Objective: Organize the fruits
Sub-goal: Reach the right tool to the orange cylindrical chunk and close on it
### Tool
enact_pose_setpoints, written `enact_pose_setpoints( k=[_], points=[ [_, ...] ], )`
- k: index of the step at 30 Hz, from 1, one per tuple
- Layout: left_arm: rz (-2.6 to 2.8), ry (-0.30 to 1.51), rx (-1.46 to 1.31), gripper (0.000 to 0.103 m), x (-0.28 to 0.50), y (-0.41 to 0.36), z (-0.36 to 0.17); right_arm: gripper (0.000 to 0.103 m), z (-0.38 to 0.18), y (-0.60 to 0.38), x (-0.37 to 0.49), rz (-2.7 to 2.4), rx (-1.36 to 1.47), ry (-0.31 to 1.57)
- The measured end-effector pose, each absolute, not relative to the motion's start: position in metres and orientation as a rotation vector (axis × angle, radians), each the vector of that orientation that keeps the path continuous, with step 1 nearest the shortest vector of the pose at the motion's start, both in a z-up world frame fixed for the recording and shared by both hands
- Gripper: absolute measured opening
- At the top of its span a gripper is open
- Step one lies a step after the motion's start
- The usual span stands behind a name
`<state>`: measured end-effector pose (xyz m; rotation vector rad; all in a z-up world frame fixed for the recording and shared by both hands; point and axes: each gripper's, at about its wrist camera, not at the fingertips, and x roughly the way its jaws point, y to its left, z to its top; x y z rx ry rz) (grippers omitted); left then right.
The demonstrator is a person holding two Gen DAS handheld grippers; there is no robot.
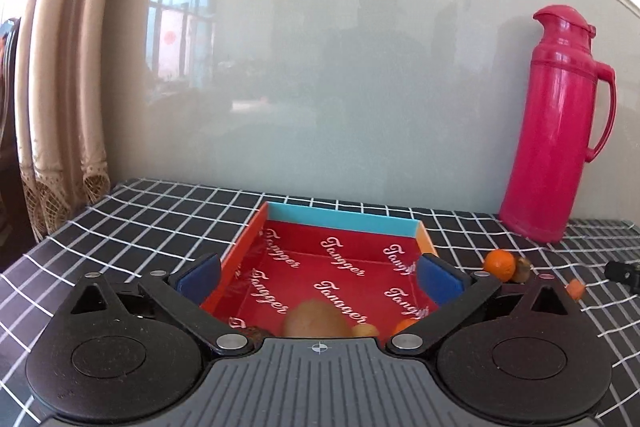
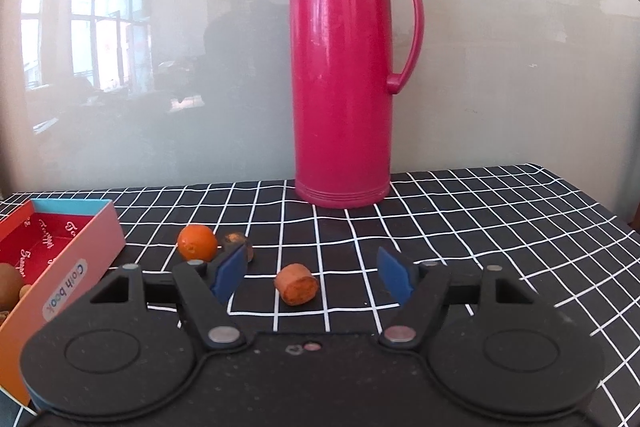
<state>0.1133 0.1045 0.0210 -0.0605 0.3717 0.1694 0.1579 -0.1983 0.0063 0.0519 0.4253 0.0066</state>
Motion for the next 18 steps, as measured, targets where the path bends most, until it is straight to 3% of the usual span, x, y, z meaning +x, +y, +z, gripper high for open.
enact_pose_setpoints(
  k=[12, 18],
  points=[
    [0.191, 0.407, -0.047, 0.103, 0.116, 0.119, 0.017, 0.071, -0.004, -0.189, 0.173, 0.047, 0.000, 0.458],
    [0.206, 0.411, -0.062, 0.103, 0.114, 0.133, 0.017, 0.061, -0.016, -0.192, 0.189, 0.053, -0.011, 0.513]
  ],
)
